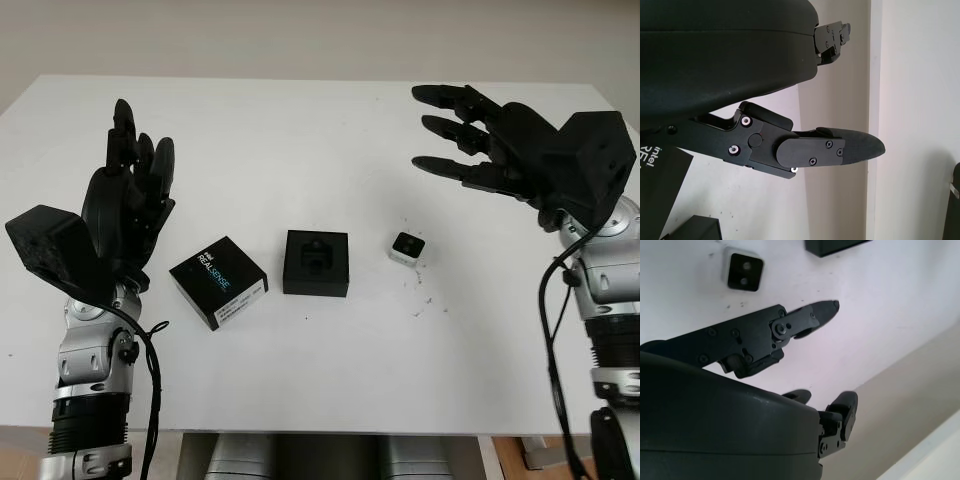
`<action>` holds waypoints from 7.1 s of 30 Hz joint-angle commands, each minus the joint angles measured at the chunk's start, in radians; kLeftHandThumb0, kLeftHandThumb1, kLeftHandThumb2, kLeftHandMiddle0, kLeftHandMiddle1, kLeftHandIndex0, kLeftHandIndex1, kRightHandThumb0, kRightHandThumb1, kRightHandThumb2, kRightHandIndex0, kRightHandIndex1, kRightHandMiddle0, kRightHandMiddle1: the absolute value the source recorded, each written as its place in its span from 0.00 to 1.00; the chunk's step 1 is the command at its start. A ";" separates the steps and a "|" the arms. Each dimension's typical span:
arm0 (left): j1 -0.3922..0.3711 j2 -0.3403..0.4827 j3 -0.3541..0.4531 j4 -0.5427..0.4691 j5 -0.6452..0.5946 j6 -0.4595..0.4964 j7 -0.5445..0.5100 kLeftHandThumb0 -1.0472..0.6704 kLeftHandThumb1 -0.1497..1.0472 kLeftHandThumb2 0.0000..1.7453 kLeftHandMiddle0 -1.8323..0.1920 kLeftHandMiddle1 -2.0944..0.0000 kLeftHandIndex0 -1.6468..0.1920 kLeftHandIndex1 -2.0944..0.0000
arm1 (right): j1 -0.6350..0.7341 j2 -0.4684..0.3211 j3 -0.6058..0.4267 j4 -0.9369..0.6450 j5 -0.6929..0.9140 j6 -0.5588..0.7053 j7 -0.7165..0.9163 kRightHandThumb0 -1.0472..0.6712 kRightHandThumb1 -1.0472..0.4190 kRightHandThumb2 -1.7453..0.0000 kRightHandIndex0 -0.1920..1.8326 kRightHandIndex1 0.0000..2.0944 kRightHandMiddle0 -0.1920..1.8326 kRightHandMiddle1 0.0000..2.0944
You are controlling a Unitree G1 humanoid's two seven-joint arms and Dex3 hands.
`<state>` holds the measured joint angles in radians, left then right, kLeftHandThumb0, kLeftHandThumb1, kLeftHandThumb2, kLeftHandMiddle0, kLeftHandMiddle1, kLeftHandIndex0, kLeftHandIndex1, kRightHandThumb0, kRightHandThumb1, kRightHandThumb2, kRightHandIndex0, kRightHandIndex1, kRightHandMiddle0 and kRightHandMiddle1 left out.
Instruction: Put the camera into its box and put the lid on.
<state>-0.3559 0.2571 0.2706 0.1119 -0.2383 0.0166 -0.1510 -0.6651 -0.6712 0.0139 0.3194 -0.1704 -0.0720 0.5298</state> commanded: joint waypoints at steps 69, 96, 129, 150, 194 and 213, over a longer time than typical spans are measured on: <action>0.000 0.042 0.010 -0.045 0.021 0.051 0.013 0.20 1.00 0.22 1.00 0.98 0.99 0.98 | -0.226 -0.065 0.402 0.632 -0.537 -0.740 -0.379 0.44 0.09 0.97 0.33 0.03 0.41 0.05; -0.008 0.052 0.012 -0.027 0.028 0.034 0.003 0.20 1.00 0.21 1.00 0.97 0.99 0.97 | -0.238 -0.061 0.456 0.703 -0.584 -0.757 -0.479 0.47 0.08 0.97 0.38 0.07 0.27 0.49; -0.004 0.048 0.008 -0.036 0.019 0.053 -0.007 0.22 1.00 0.23 1.00 0.98 1.00 0.98 | -0.221 0.002 0.304 0.729 -0.301 -0.466 -0.195 0.43 0.05 0.97 0.25 0.02 0.26 0.64; 0.022 0.038 0.014 -0.026 0.009 0.018 -0.012 0.22 1.00 0.22 1.00 0.99 1.00 0.99 | -0.142 0.055 0.165 0.570 -0.111 -0.365 -0.136 0.40 0.05 0.97 0.25 0.03 0.25 0.70; 0.022 -0.034 -0.039 -0.039 0.018 0.087 0.028 0.21 1.00 0.20 1.00 0.99 1.00 0.99 | 0.276 0.474 0.132 -0.442 -0.090 0.603 -0.438 0.40 0.05 0.97 0.25 0.02 0.19 0.88; 0.037 -0.030 -0.033 -0.078 0.020 0.095 0.037 0.21 1.00 0.19 1.00 1.00 1.00 0.99 | 0.219 0.402 0.172 -0.303 -0.077 0.443 -0.256 0.40 0.07 0.97 0.25 0.02 0.22 0.82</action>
<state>-0.3174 0.2220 0.2367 0.0490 -0.2213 0.1111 -0.1150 -0.4223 -0.2597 0.1848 0.0121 -0.2522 0.3880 0.2647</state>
